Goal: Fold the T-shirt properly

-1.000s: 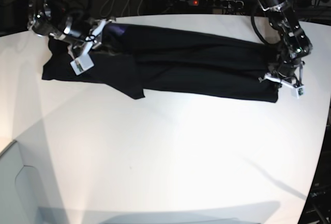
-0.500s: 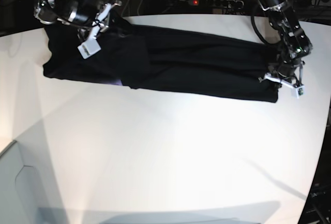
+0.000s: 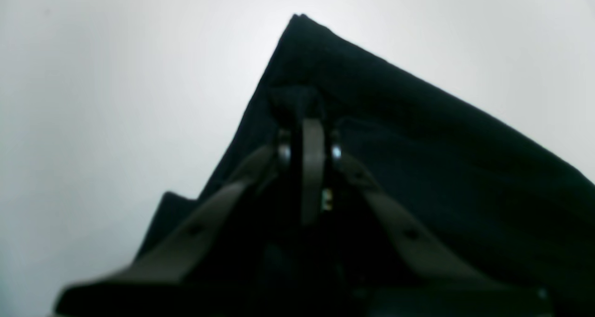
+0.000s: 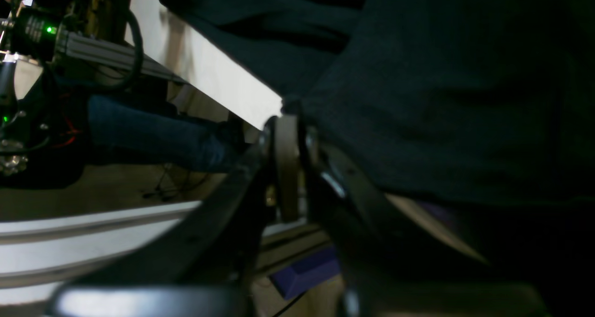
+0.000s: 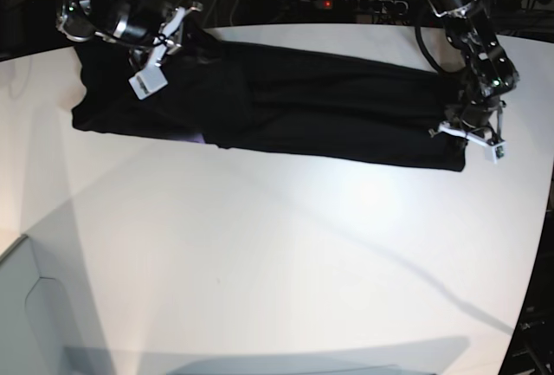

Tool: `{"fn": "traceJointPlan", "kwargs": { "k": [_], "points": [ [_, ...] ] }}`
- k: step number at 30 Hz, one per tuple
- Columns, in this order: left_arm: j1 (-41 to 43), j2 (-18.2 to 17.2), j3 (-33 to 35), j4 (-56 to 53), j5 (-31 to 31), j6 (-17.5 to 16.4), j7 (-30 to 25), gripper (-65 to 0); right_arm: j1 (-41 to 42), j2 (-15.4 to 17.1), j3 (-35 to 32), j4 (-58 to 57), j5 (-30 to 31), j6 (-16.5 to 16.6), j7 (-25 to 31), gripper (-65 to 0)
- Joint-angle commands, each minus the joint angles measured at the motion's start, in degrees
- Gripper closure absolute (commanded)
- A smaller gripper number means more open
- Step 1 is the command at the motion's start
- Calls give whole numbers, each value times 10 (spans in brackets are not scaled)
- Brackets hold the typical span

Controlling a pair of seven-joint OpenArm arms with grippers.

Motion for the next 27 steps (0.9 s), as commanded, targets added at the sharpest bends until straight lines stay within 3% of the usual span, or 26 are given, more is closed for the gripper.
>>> {"fn": "traceJointPlan", "kwargs": {
  "k": [1,5,21,23,27],
  "points": [
    [-4,-8,-2,8,-5,0,-9,-1,0,3,4,8,16,-7,10,-104],
    [-4,-8,-2,8,-5,0,-9,-1,-2,3,5,8,16,-7,10,-158],
    [-4,-10,-2,16,-8,0,-9,-6,0,4,5,8,17,-7,10,-158],
    [-4,-10,-2,17,-9,0,-9,-29,1,4,5,8,17,-7,10,-158],
    [-2,-8,-3,51,-7,0,-3,-144,1,3,5,8,17,-7,13,-158]
  ]
}}
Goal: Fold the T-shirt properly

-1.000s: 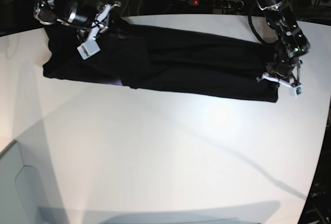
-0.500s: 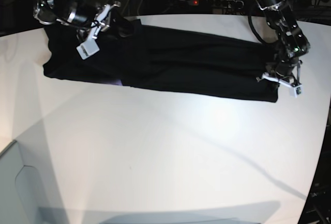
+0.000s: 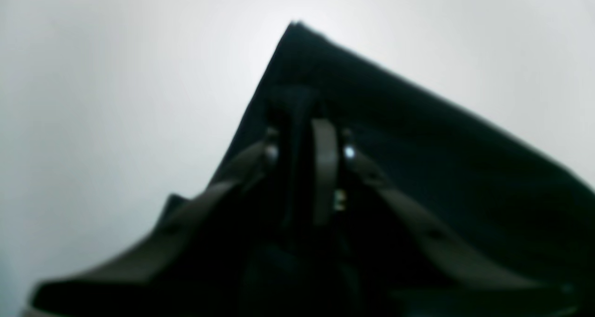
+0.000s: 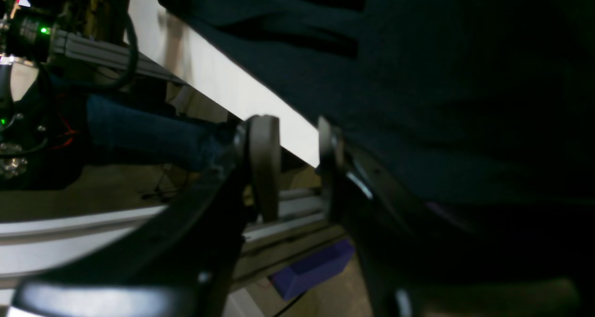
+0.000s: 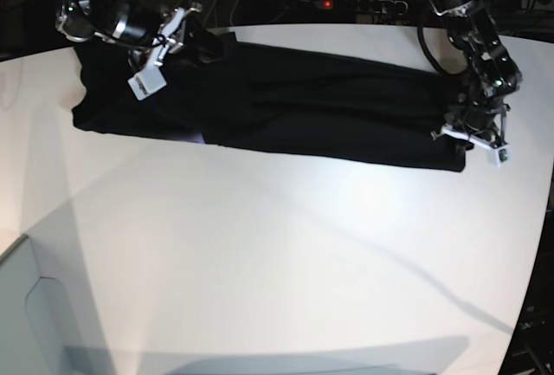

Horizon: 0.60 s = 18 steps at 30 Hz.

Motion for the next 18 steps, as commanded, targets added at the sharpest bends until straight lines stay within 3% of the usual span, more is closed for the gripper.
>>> {"fn": "traceJointPlan", "kwargs": {
  "k": [1,4,9,15,18],
  "points": [
    [0,-8,-2,21,-10,0,-12,-169,1,3,2,8,17,-7,11,-158],
    [6,-8,-2,56,-11,0,-12,-206,3,3,2,8,17,-7,13,-158],
    [14,-4,-8,96,-11,0,-14,-205,16,3,2,8,17,-7,8,-158],
    [12,25,-102,135,-12,-4,-9,-208,16,3,2,8,17,-7,8,-158],
    [10,12,-140,119,-38,-7,42,-223,16,3,2,8,17,-7,8,-158]
  ]
}}
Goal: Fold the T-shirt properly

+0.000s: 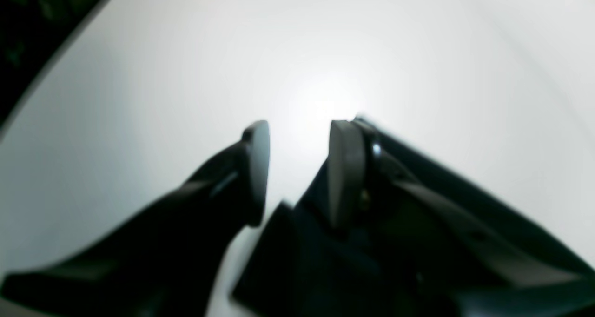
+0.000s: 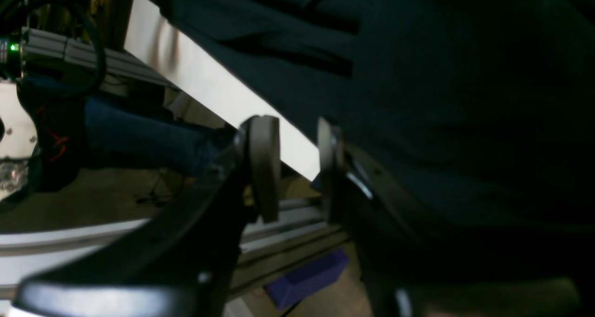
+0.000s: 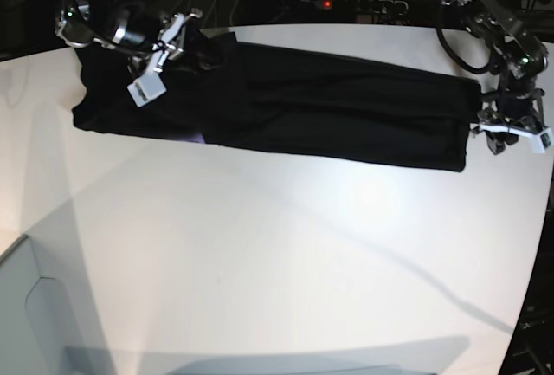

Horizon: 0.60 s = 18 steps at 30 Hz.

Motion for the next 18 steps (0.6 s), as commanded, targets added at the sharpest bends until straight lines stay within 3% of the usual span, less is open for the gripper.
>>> {"fn": "traceJointPlan", "kwargs": {
  "k": [1,5,7,10,14,18],
  "points": [
    [-6,-23,-23,-2,-32,-2,5,-248,-2,3,2,8,16,-7,10,-158],
    [1,-75,-100,-91,-183,-2,64,-424,-2,4,2,8,15,-7,10,-158],
    [3,-102,-117,-147,-229,-4,73,-478,-2,4,2,8,15,-7,10,-159],
    [14,-137,-114,-223,-272,-52,71,-485,-2,4,2,8,15,-7,10,-159],
    [11,-147,-113,-294,-275,-116,73,-486,-2,4,2,8,15,-7,10,-159],
    [10,-147,-83,-336,-280,-143,71,-486,-4,4,2,8,15,-7,10,-159]
  ]
}}
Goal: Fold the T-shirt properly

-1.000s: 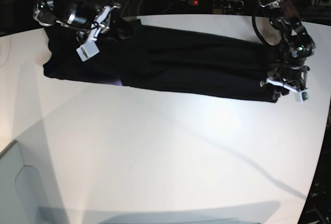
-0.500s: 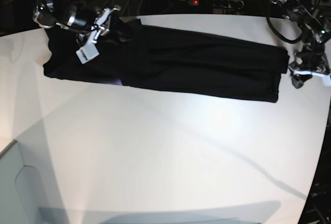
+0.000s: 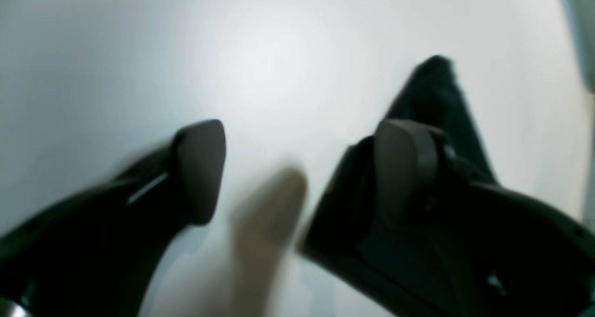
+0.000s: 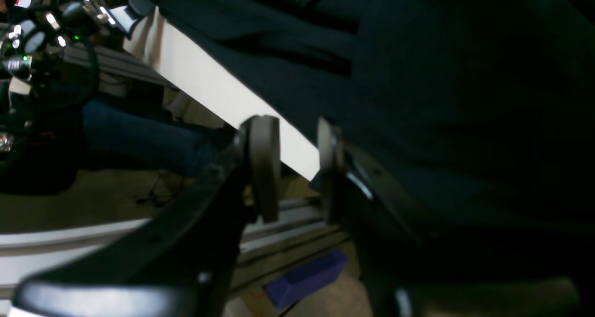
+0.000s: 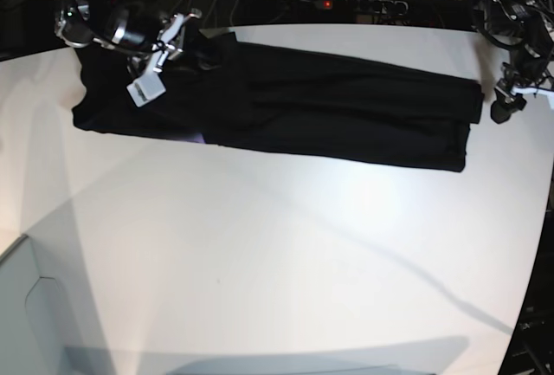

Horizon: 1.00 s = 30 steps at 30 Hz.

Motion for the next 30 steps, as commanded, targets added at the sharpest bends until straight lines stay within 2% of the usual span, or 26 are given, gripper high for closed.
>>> {"fn": "traceJointPlan", "kwargs": {
  "k": [1,14,21,30],
  "points": [
    [-2,-11,8,2,2,0,3,-486,-3,4,2,8,15,-7,10,-159],
    [-38,13,72,0,0,-1,8,-487,-3,4,2,8,15,-7,10,-159],
    [-45,40,105,0,5,0,8,-486,-2,3,2,8,15,-7,10,-159],
    [-41,45,132,0,5,1,8,-486,-1,3,2,8,15,-7,10,-159]
  ]
}}
